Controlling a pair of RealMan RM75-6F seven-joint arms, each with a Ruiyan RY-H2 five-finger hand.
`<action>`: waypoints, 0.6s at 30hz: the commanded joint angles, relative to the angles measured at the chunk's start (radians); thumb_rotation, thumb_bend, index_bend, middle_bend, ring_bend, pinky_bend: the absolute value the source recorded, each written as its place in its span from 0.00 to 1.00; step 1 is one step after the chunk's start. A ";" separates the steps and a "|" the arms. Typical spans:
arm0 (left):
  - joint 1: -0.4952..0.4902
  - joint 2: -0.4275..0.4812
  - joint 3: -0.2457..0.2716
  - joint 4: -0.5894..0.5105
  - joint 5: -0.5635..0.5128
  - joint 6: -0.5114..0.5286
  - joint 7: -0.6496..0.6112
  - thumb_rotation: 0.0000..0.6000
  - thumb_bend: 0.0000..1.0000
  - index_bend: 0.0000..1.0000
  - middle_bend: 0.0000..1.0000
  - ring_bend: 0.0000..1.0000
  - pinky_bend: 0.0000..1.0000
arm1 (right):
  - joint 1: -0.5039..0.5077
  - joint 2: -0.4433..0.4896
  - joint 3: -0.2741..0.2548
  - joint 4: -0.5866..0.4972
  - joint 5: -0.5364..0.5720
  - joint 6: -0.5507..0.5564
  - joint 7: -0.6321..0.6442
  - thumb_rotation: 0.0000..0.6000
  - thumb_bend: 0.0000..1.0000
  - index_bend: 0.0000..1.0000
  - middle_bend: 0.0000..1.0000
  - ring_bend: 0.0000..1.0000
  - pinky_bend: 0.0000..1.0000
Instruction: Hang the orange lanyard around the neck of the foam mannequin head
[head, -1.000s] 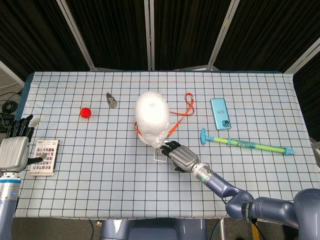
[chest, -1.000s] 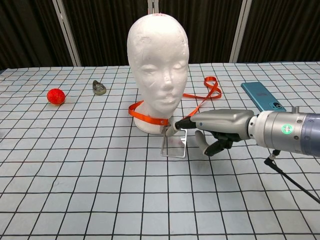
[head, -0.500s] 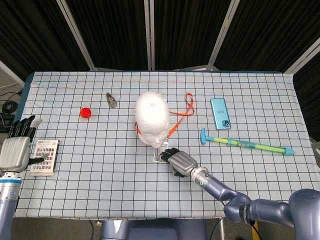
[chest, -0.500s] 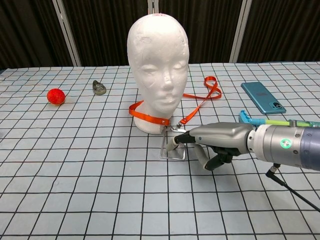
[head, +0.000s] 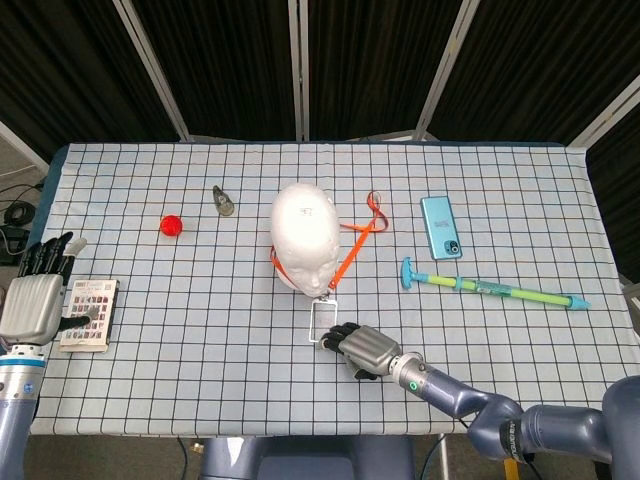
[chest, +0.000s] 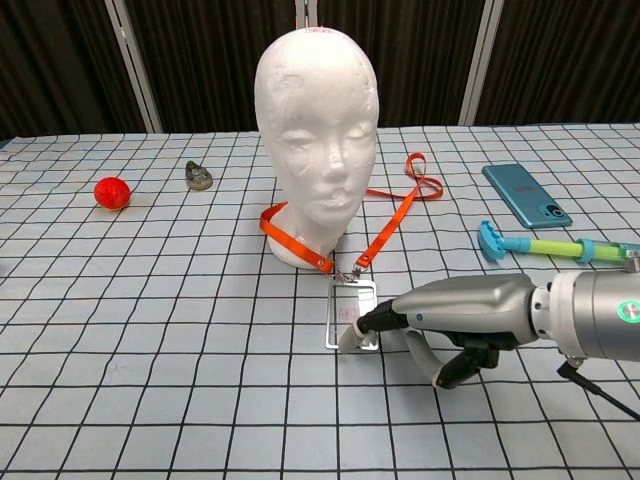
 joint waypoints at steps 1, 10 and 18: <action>0.001 -0.001 -0.001 0.000 0.001 0.000 0.002 1.00 0.00 0.00 0.00 0.00 0.00 | 0.002 0.017 -0.010 -0.021 -0.014 -0.006 0.017 1.00 1.00 0.19 0.15 0.08 0.15; 0.006 -0.006 -0.002 -0.004 0.009 -0.002 0.014 1.00 0.00 0.00 0.00 0.00 0.00 | 0.009 0.103 -0.069 -0.133 -0.088 -0.033 0.068 1.00 1.00 0.20 0.15 0.08 0.15; 0.011 -0.008 -0.003 -0.007 0.014 -0.001 0.020 1.00 0.00 0.00 0.00 0.00 0.00 | 0.010 0.148 -0.109 -0.197 -0.138 -0.031 0.071 1.00 1.00 0.20 0.16 0.08 0.15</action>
